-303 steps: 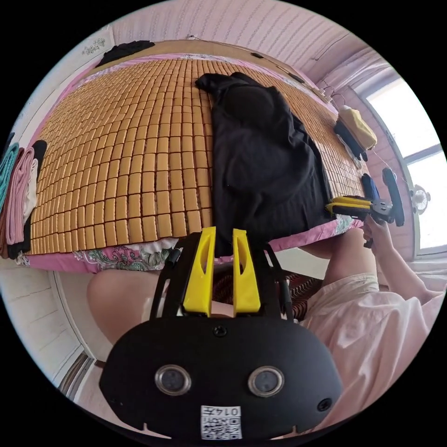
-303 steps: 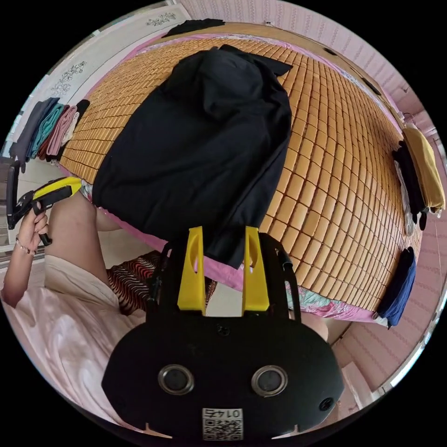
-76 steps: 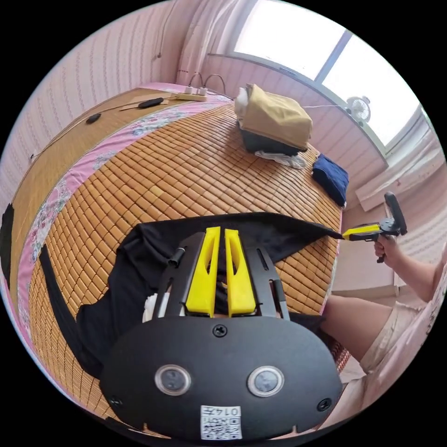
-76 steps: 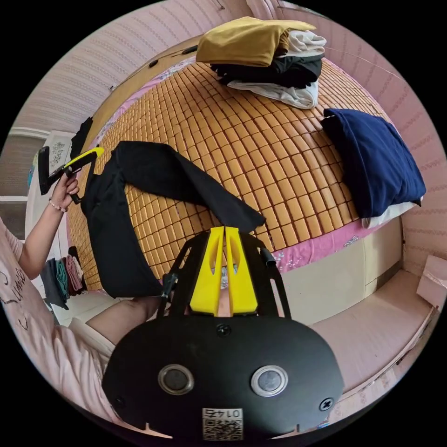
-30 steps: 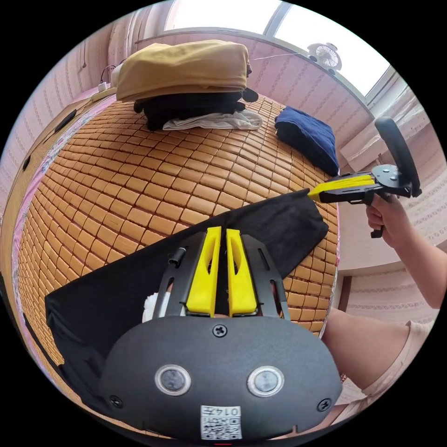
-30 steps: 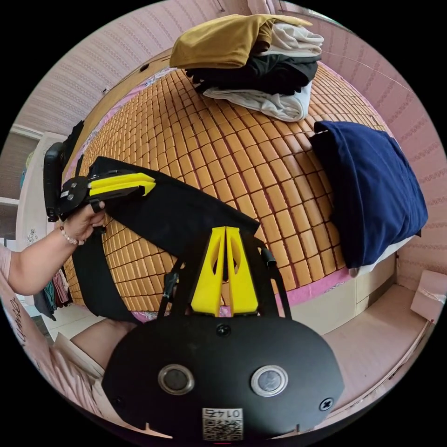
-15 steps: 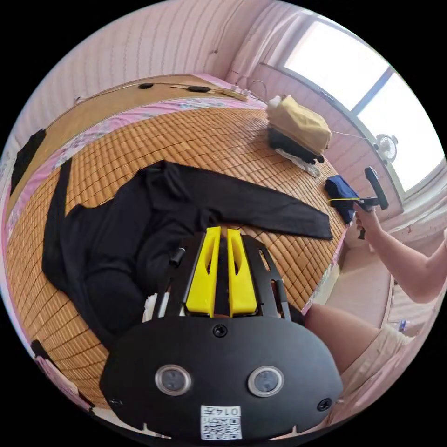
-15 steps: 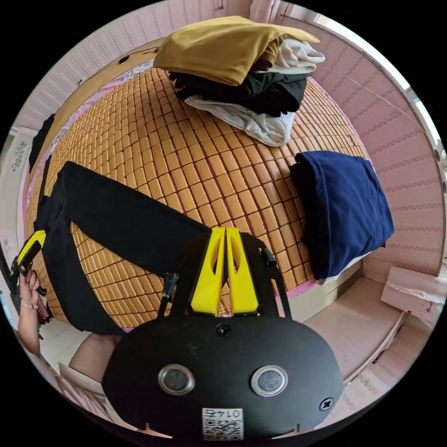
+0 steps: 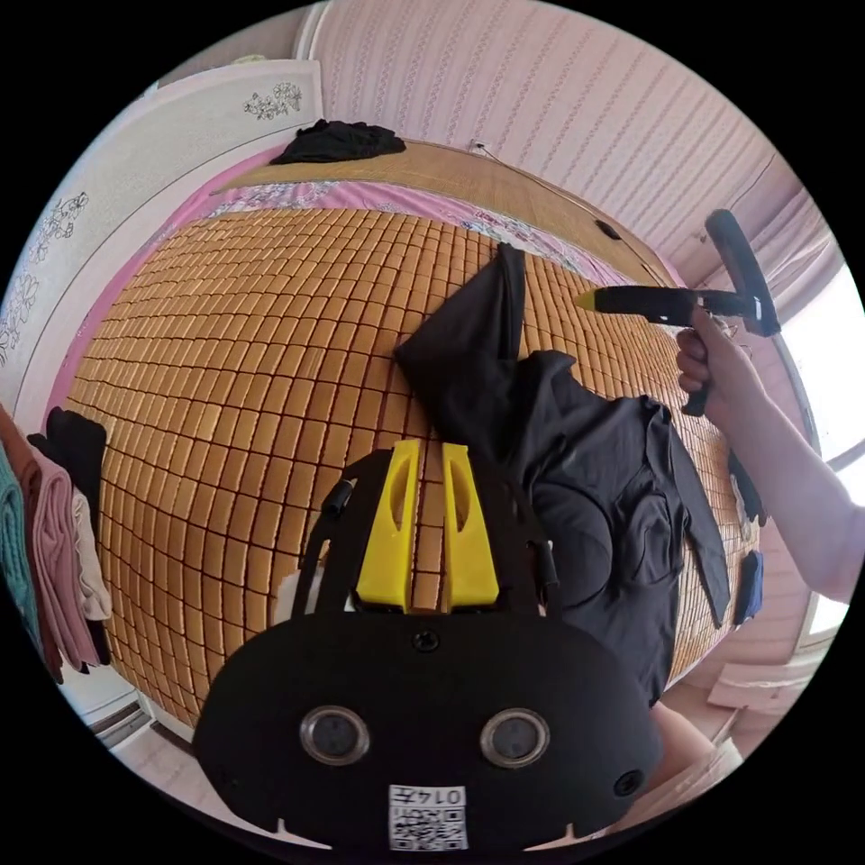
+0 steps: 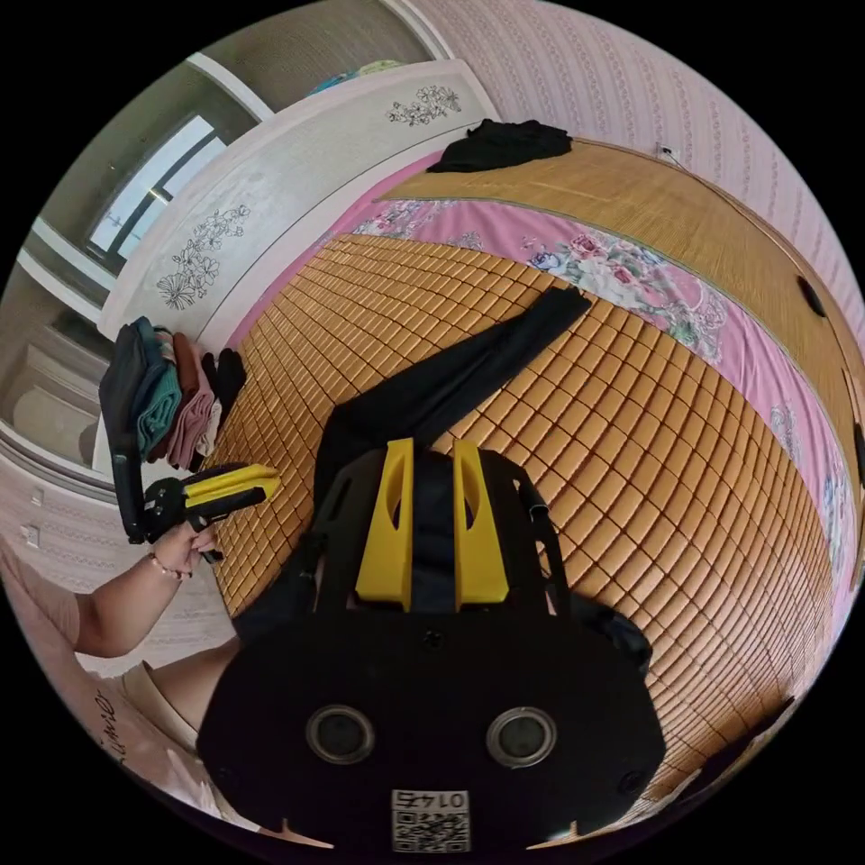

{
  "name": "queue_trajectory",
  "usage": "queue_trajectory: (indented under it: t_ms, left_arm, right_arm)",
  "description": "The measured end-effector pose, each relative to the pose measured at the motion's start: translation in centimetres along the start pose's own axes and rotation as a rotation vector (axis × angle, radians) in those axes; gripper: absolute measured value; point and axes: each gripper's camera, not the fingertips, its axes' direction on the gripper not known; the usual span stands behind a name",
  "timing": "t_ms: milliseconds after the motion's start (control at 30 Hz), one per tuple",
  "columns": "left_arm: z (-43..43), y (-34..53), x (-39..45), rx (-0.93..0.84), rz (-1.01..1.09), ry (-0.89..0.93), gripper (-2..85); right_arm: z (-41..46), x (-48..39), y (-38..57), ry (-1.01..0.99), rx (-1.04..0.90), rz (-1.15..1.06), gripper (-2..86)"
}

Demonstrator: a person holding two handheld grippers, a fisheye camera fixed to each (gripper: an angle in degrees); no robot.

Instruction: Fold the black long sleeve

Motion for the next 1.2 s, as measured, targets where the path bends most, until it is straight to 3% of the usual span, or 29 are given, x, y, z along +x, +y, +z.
queue_trajectory:
  t_ms: [100,200,267,367,467,600,667,767,900,1033,1100,1200]
  left_arm:
    - [2.1,0.3,-1.7,-0.030,-0.042,0.059,5.6]
    - [3.9,1.3,-3.4,-0.072,-0.086,0.084,4.0]
    - [4.0,2.0,-4.7,-0.065,-0.066,0.118,2.3]
    - [3.7,3.1,-6.4,-0.049,-0.064,0.132,-0.3]
    - [3.0,4.5,-7.6,-0.016,-0.036,0.136,-0.7]
    - [0.5,6.6,-8.8,0.098,0.001,0.180,-0.5]
    - [-1.5,8.2,-9.2,0.170,0.044,0.241,0.6]
    - [-3.7,10.6,-10.1,0.206,0.094,0.247,3.8]
    - [-5.2,13.9,-12.6,0.144,0.067,0.154,4.8]
    - [-7.1,17.7,-18.1,0.065,-0.055,-0.080,4.9]
    - [-7.4,19.2,-21.3,0.008,-0.159,-0.222,4.9]
    - [-7.8,21.4,-26.2,-0.050,-0.327,-0.364,5.4]
  right_arm:
    - [4.9,-3.5,-6.9,-0.016,-0.118,-0.014,8.7]
    - [8.8,-5.9,-11.1,0.103,-0.229,0.003,8.4]
    - [8.7,-7.4,-12.6,0.250,-0.192,0.011,5.0]
    - [8.9,-10.2,-14.7,0.288,-0.210,-0.116,1.1]
    - [7.4,-12.8,-16.6,0.158,-0.192,-0.237,0.4]
    - [0.5,-19.2,-17.6,-0.343,-0.042,-0.583,0.7]
    - [-1.9,-21.5,-17.4,-0.428,-0.019,-0.707,1.3]
    - [-2.6,-22.8,-18.0,-0.328,-0.041,-0.716,4.3]
    - [0.8,-22.6,-18.5,-0.131,-0.251,-0.640,8.3]
    - [4.1,-23.0,-18.4,0.091,-0.371,-0.567,10.6]
    - [5.4,-23.4,-18.4,0.159,-0.424,-0.541,8.8]
    - [5.1,-25.2,-18.6,0.244,-0.357,-0.567,2.1]
